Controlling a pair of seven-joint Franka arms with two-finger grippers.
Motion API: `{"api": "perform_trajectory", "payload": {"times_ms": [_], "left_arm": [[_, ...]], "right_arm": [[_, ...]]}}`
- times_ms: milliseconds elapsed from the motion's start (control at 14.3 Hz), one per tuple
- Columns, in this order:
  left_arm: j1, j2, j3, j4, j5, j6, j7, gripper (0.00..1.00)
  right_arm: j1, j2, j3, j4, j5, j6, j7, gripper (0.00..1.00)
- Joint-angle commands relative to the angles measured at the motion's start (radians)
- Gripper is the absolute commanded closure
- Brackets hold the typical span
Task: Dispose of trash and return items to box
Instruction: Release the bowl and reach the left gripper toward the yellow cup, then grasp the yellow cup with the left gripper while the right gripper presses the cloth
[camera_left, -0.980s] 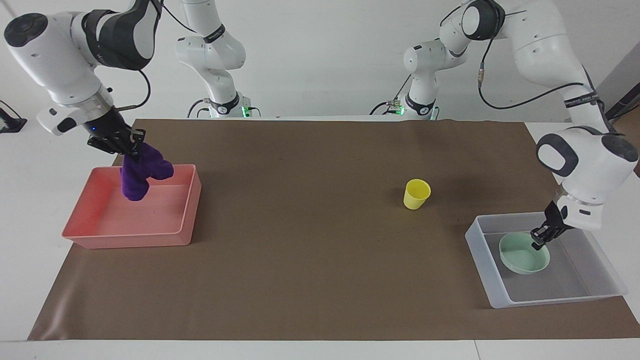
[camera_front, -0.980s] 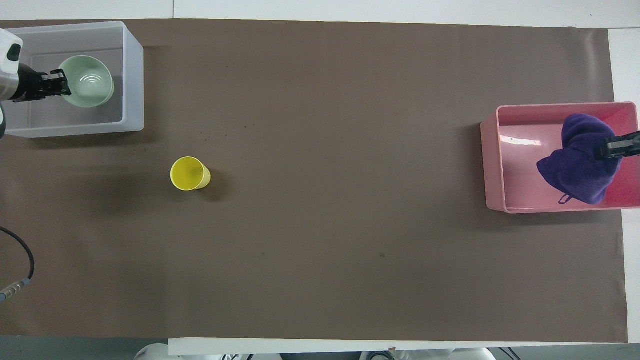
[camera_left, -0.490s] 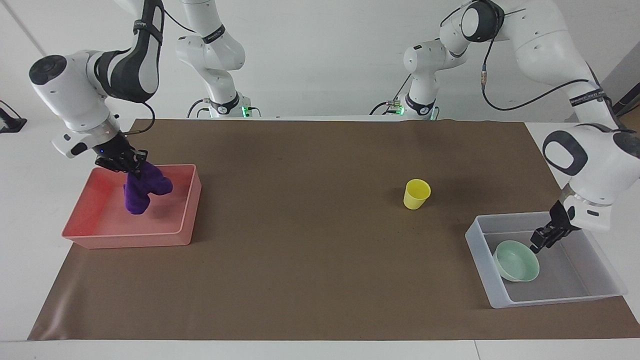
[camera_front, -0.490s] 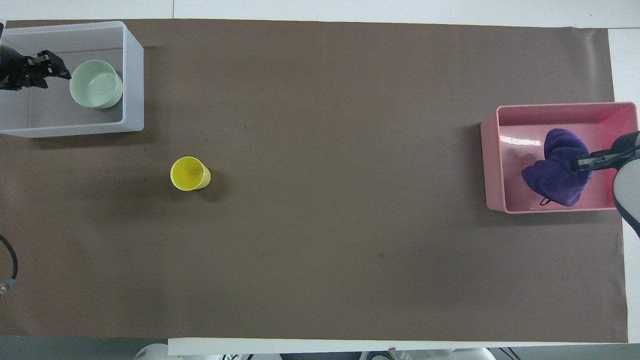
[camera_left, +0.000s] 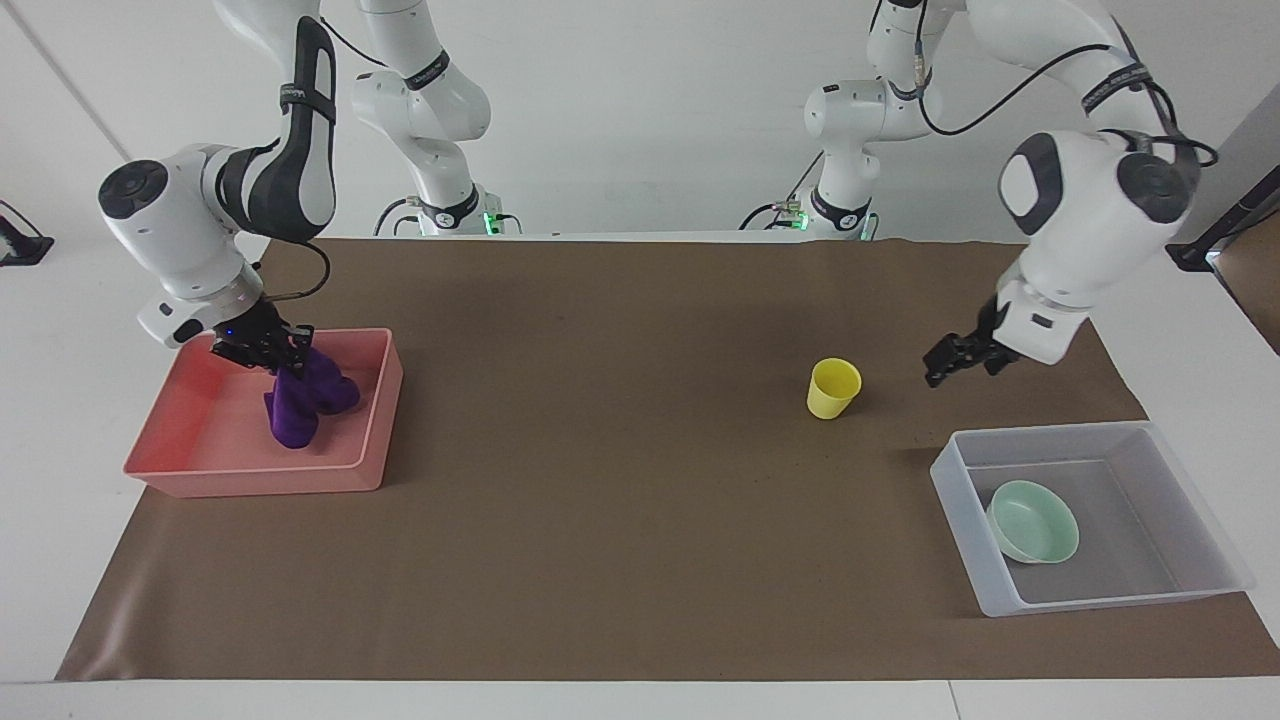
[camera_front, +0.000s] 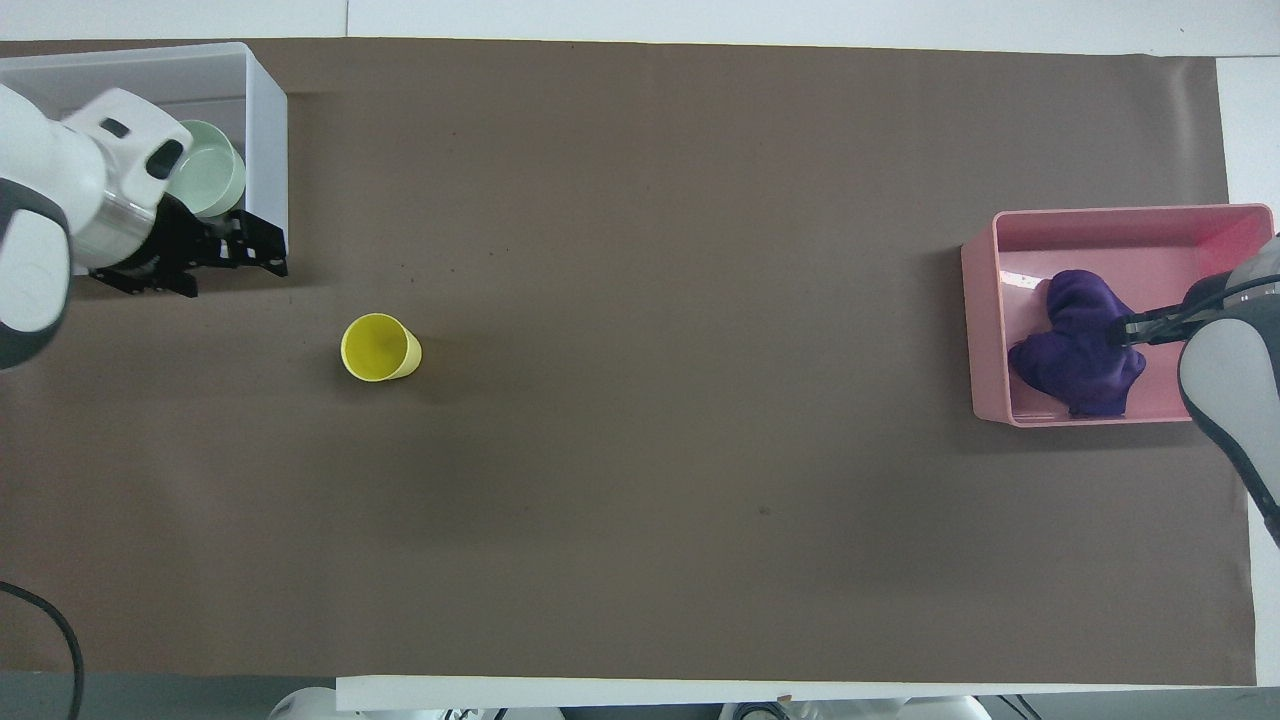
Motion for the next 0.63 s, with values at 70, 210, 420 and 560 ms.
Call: {"api": "perform_trajectory", "payload": {"times_ms": [70,210,420,560], "left_arm": [[-0.064,-0.096,0.012,-0.248,-0.005,0.176,-0.040,0.00],[-0.080,-0.085,0.013,-0.286,-0.005,0.221,-0.040,0.02],[-0.090,-0.083,0.013,-0.326,-0.005,0.295,-0.087,1.00],[-0.092,-0.083,0.012,-0.325,-0.005,0.295,-0.087,1.00]], "right_arm": [[0.042,0.002,0.012,0.066,0.009,-0.044,-0.004,0.00],[0.095,0.002,0.013,0.103,0.016,-0.074,0.028,0.00],[0.184,0.017,0.013,0.175,0.015,-0.146,0.183,0.00],[0.232,0.038,0.013,0.257,0.010,-0.243,0.213,0.00]]}}
